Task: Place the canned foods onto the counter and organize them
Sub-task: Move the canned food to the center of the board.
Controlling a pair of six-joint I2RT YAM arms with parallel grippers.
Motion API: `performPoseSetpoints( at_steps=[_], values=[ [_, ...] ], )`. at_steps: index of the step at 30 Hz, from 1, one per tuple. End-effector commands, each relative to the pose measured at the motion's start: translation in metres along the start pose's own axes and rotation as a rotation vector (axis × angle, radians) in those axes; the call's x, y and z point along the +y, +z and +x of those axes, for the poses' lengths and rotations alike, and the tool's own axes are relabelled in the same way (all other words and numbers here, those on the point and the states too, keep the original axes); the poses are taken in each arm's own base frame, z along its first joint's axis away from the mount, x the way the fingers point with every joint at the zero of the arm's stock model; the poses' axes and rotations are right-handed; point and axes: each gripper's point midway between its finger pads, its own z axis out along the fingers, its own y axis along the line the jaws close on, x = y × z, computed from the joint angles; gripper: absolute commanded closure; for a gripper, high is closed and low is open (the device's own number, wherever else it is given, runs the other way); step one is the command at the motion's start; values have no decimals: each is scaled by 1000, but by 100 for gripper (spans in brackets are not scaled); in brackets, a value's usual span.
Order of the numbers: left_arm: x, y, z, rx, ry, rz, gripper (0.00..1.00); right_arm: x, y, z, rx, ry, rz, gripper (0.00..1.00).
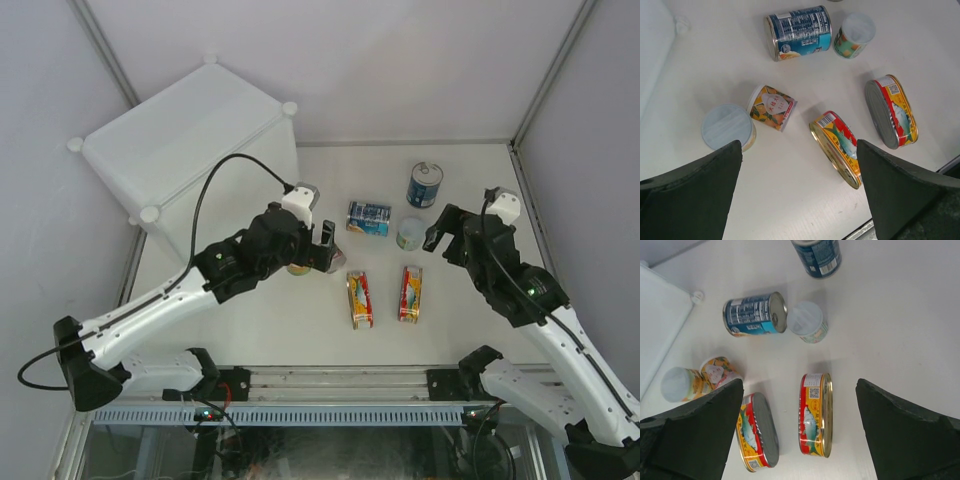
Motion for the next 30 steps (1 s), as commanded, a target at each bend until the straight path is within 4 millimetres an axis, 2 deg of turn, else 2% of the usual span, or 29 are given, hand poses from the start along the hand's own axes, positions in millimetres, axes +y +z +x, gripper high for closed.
performPoseSetpoints(
  at_steps=[1,8,17,24,30],
  values=[
    [-2,4,-23,6,73,-2,0,1,-10,-3,21,28,-8,7],
    [-6,28,-41,33,179,-30,0,-11,-18,11,67,56,28,8],
    [-7,65,-47,46,401,-47,0,-28,-21,14,56,80,103,9],
    [-10,98,-53,-9,533,-53,0,-34,-22,4,15,103,111,9],
    [-22,127,-59,-128,653,-7,0,-36,-22,-4,2,106,117,9]
  ],
)
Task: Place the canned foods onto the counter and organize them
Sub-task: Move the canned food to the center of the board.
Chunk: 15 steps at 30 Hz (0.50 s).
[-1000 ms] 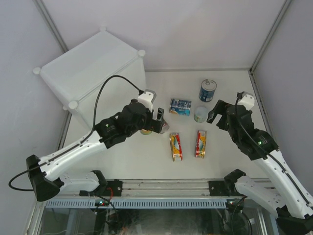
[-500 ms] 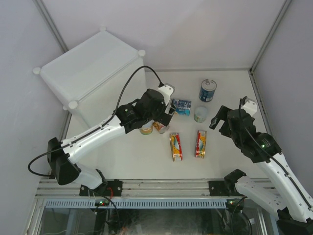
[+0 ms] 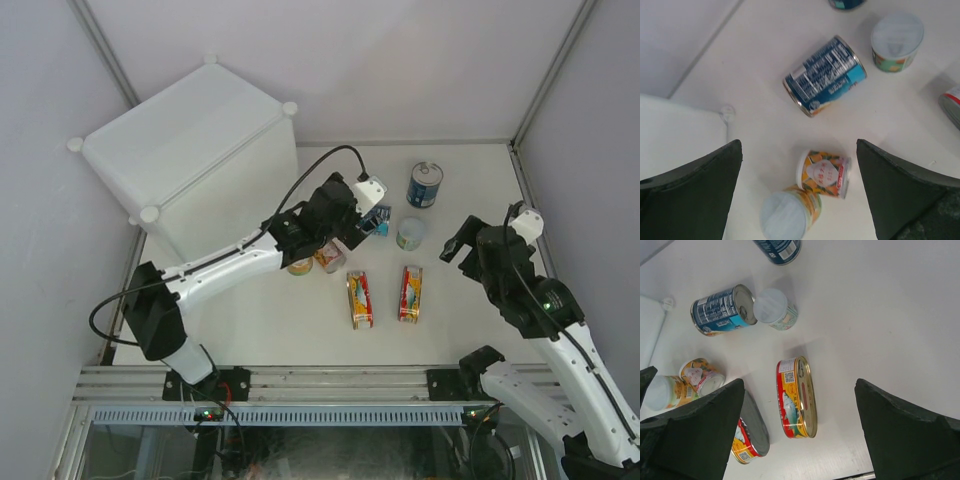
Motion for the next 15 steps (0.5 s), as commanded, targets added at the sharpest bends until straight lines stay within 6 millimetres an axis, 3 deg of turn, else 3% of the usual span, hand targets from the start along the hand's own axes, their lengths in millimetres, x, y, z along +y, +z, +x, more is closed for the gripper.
performPoseSetpoints(
  at_steps=[1,7,11,15],
  values=[
    [6,23,-36,-178,96,-34,0,6,-6,-22,-56,27,-27,9],
    [-4,63,-37,-127,172,-14,0,5,-5,-29,-72,41,-32,9],
    [-20,78,-35,-140,239,78,0,12,-4,-35,-84,51,-59,9],
    [-19,90,-36,-144,260,119,0,17,-3,-37,-84,54,-80,9]
  ],
)
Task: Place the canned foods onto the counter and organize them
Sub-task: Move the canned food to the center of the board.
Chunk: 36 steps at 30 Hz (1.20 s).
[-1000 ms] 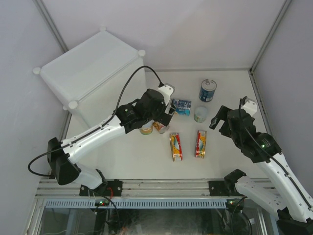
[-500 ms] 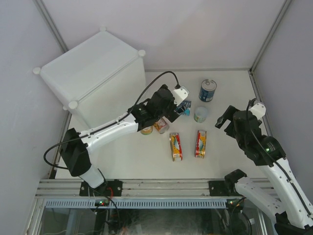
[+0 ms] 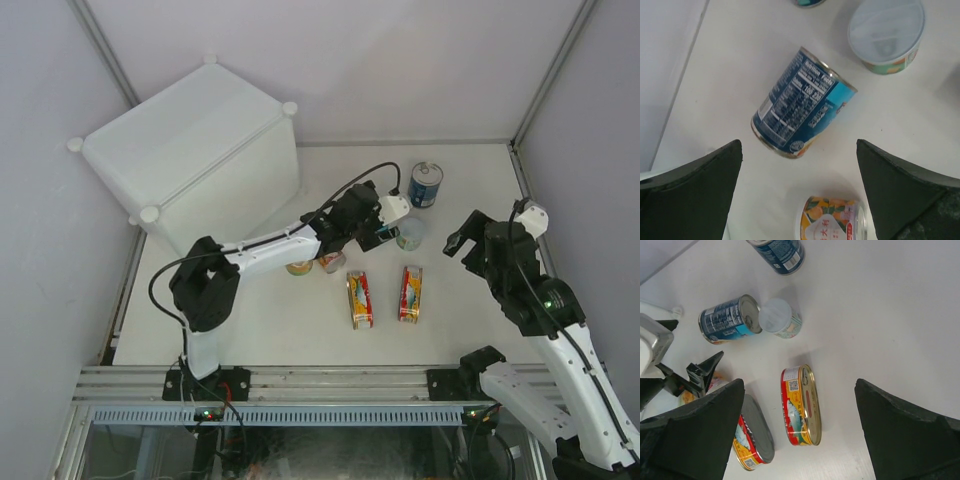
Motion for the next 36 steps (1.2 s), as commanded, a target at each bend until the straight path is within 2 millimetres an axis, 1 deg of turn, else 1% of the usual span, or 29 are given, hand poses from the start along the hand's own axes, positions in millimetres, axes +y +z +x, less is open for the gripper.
performPoseSetpoints(
  at_steps=[1,4,7,11,16,22,27,33,36],
  values=[
    [25,-1,-49,-145,35,23,0,21,-7,-25,-61,19,-83,9],
    [26,2,-48,-151,48,59,0,22,-5,-25,-58,13,-83,9],
    [22,4,-46,-142,76,114,0,24,-3,-26,-57,10,-84,9],
    [14,10,-36,-108,95,187,0,27,1,-27,-58,5,-84,9],
    [11,17,-27,-87,113,210,0,31,5,-29,-62,7,-89,9],
    [17,31,-17,-59,116,194,0,34,9,-30,-61,4,-90,9],
    [29,41,-18,-58,101,147,0,35,13,-28,-54,1,-91,9],
    [31,48,-12,-52,82,154,0,37,17,-28,-53,-9,-87,8],
    [32,48,-12,-53,53,156,0,38,18,-28,-52,-11,-90,8]
  ],
)
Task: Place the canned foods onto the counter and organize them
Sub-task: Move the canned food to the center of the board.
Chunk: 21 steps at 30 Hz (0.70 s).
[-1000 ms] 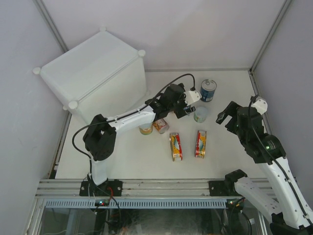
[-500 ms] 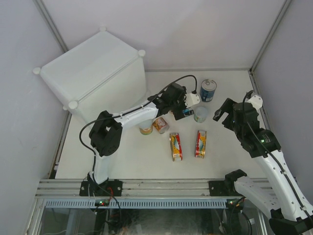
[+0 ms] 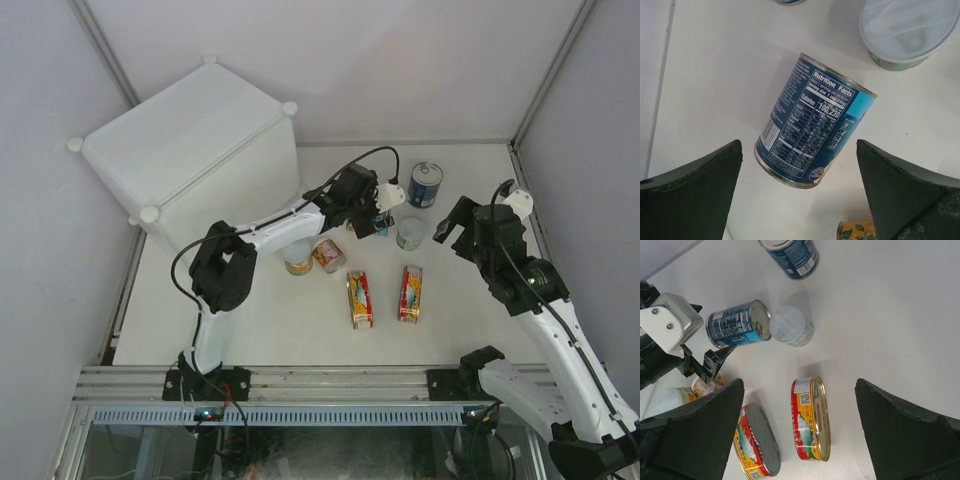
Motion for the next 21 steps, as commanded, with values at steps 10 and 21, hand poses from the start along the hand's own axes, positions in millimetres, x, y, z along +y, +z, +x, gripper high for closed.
performPoseSetpoints(
  at_steps=[10,21],
  values=[
    [48,-30,-53,-73,-276,-140,0,19,1,-23,-42,7,-44,9],
    [59,-19,-56,-84,-329,-166,0,27,2,-16,-17,6,-56,9]
  ],
)
